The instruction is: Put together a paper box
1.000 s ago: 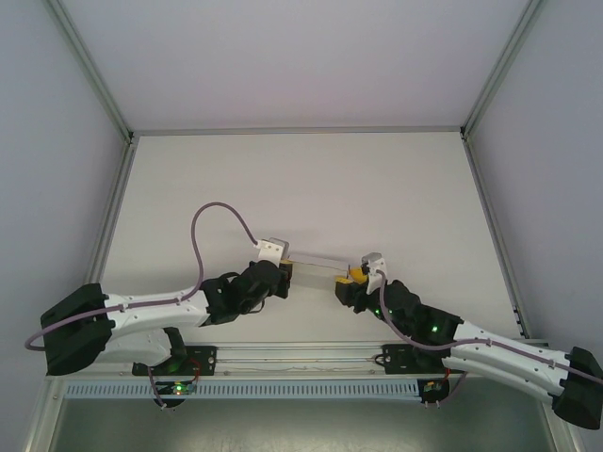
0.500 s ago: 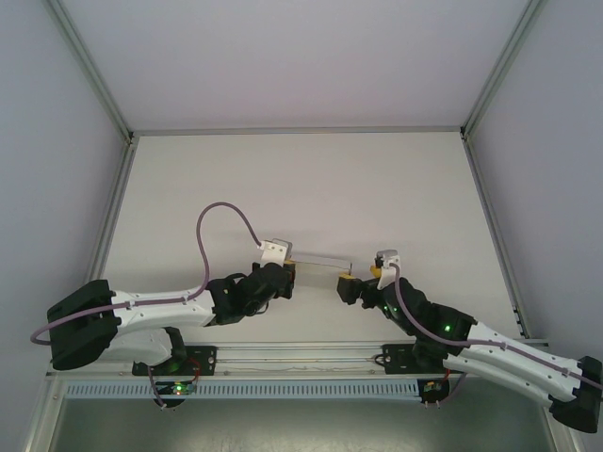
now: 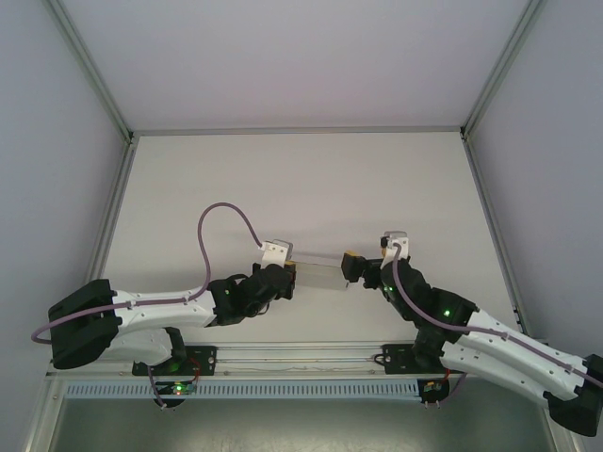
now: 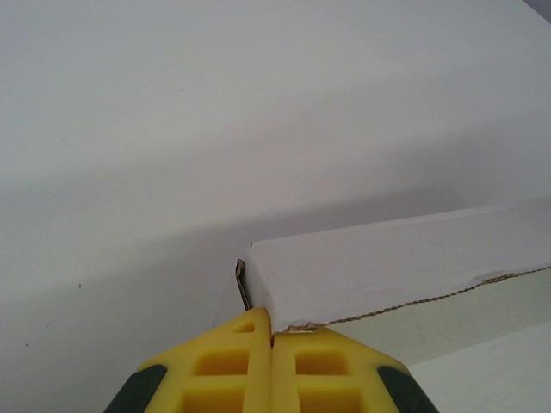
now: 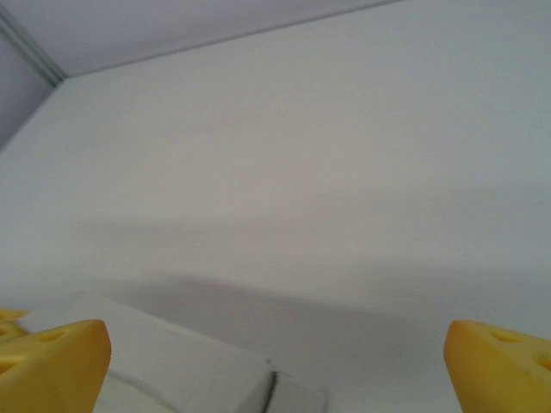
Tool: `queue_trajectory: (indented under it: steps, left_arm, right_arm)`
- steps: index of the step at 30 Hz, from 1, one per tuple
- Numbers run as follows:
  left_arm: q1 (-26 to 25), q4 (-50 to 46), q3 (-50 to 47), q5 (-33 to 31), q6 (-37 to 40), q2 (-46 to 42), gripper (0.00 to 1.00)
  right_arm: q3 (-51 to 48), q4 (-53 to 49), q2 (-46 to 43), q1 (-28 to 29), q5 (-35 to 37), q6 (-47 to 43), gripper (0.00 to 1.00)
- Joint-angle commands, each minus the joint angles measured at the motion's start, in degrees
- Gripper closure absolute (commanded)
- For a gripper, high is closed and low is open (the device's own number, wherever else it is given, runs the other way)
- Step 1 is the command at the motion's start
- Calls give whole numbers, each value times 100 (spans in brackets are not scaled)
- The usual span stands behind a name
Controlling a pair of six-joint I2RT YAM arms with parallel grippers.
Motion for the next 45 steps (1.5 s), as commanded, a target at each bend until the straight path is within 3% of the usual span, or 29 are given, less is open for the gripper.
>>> queue_trajectory:
  steps: [1, 10, 23, 36, 42, 45]
  left_arm:
    - [-147, -1300, -202, 270, -136, 301, 100]
    - [-176, -1507, -23, 246, -78, 352, 100]
    - [-196, -1468, 211, 365, 79, 604, 100]
    - [-210, -1464, 261, 442, 166, 475, 100]
    - [-220, -1558, 349, 724, 313, 416, 86]
    - [-241, -1677, 468, 1043, 520, 347, 70]
  right_arm:
    - [83, -107, 253, -298, -239, -63, 1]
    - [-541, 567, 819, -1019, -1733, 87, 2]
    - [-1132, 473, 482, -1129, -2100, 237, 7]
    - [-1161, 328, 761, -1124, -2171, 390, 15]
    - [-1485, 456, 689, -1124, -2173, 643, 22]
    - [-1654, 573, 663, -1115, -2217, 735, 24]
